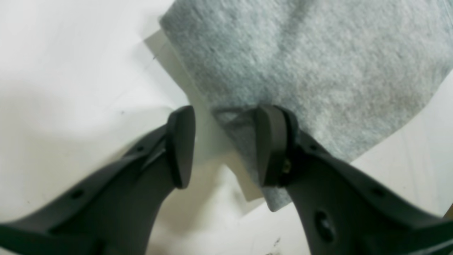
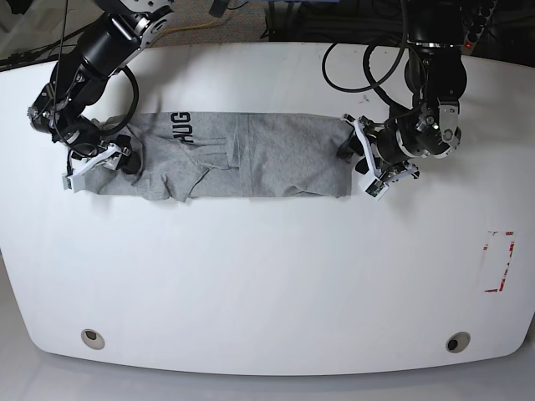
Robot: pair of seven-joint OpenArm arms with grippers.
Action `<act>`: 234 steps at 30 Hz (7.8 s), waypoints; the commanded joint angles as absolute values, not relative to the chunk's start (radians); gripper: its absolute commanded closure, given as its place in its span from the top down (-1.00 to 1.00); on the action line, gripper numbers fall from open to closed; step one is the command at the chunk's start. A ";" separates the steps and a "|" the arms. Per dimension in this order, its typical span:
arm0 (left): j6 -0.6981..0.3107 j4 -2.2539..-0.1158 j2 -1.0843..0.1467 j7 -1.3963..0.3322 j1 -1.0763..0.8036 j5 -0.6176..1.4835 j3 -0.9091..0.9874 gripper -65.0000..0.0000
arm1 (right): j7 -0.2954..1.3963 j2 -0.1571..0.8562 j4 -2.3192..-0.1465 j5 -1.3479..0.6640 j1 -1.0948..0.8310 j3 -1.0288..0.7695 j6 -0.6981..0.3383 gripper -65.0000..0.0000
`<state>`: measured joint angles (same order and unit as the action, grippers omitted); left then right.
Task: Fold the T-shirt properly
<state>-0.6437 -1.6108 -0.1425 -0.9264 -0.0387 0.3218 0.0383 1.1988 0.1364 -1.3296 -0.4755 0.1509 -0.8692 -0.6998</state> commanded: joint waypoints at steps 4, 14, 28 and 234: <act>-0.639 -1.624 -0.145 -0.914 -0.027 0.331 0.041 -0.23 | 1.201 0.162 -1.348 -0.467 0.180 -0.871 -0.698 -1.00; -0.638 -1.624 -0.142 -0.914 -0.027 0.329 -0.008 -0.23 | 1.242 0.183 -1.503 -0.475 0.163 -0.871 -0.698 -1.00; -0.593 -1.491 -0.079 -0.914 0.018 0.331 -0.036 -0.22 | 1.346 0.156 -1.762 -0.845 0.071 -0.754 -0.698 -1.00; -0.667 -1.426 -0.246 -0.816 0.455 0.209 -0.272 -0.22 | 0.868 -0.062 -1.604 -0.025 0.059 -0.028 -0.698 -0.16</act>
<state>-0.6670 -1.3247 -0.2459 -0.7788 0.4419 0.1963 -0.2760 0.8845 -0.0593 -1.6047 -0.0051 0.0372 -0.0429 -0.6971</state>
